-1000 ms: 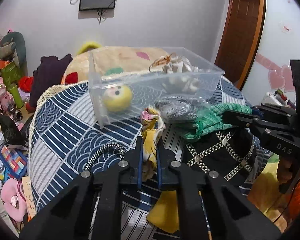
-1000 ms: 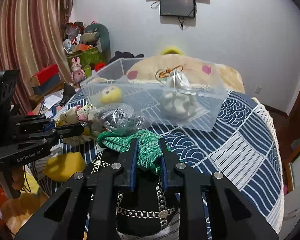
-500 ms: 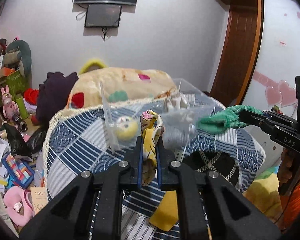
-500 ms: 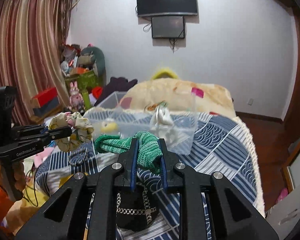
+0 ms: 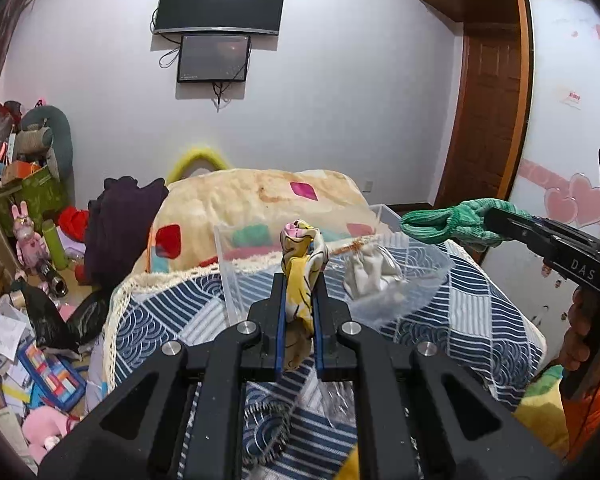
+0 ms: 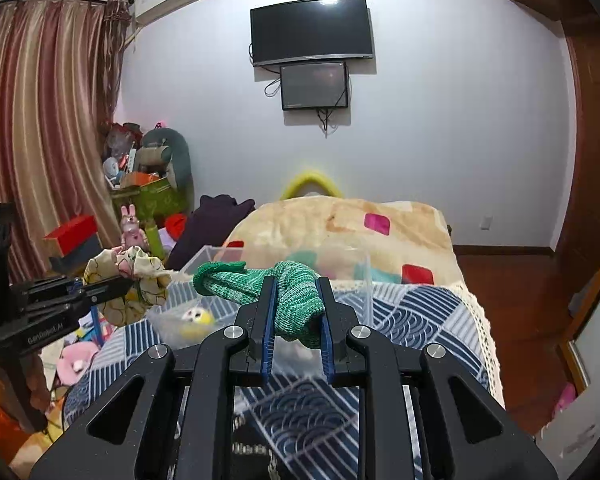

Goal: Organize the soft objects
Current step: 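Lower both cloths into the clear box while both tools open to release them, then grasp the black chain-pattern bag with the right tool while the left tool grasps the beaded bracelet, then carry the black bag and bracelet into the clear box while both tools release them, then grasp the yellow sponge with the left tool while the right tool grasps the bagged steel wool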

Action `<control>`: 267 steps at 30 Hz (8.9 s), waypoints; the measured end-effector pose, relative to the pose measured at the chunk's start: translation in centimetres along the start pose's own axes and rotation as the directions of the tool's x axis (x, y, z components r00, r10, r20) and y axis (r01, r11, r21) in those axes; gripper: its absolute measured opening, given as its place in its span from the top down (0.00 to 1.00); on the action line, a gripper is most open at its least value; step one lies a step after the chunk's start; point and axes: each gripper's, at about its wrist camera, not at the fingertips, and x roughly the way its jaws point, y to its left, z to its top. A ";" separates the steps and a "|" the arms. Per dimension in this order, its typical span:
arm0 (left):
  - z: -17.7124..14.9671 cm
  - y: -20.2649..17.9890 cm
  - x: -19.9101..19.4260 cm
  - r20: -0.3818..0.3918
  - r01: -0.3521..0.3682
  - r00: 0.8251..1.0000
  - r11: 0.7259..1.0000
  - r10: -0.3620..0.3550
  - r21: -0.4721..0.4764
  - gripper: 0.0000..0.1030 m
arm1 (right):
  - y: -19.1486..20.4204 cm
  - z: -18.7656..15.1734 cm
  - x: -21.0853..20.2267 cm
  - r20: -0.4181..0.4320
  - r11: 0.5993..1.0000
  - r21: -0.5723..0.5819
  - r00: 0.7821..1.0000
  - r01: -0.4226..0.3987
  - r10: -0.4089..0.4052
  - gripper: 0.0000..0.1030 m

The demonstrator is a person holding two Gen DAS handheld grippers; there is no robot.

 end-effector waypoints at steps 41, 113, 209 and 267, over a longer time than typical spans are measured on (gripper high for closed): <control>-1.4 1.0 8.8 -0.174 0.012 0.985 1.000 -0.012 0.000 0.67 | 2.4 -0.6 9.6 -0.294 0.988 -0.136 0.955 -0.079 0.035 0.75; -11.4 2.2 2.7 -0.294 -0.015 0.956 1.000 0.012 -0.007 0.87 | 2.3 -10.3 0.2 -0.298 0.990 -0.118 0.954 -0.076 0.037 0.87; -5.9 -2.4 1.1 -0.144 -0.024 0.989 0.999 0.028 0.028 0.12 | 1.6 -3.6 1.4 -0.155 0.995 -0.076 0.987 -0.059 0.047 0.33; -10.4 2.1 2.2 -0.151 -0.030 0.989 0.987 0.006 -0.155 0.54 | 5.0 -9.9 7.7 -0.395 0.982 0.027 0.900 -0.188 0.183 0.73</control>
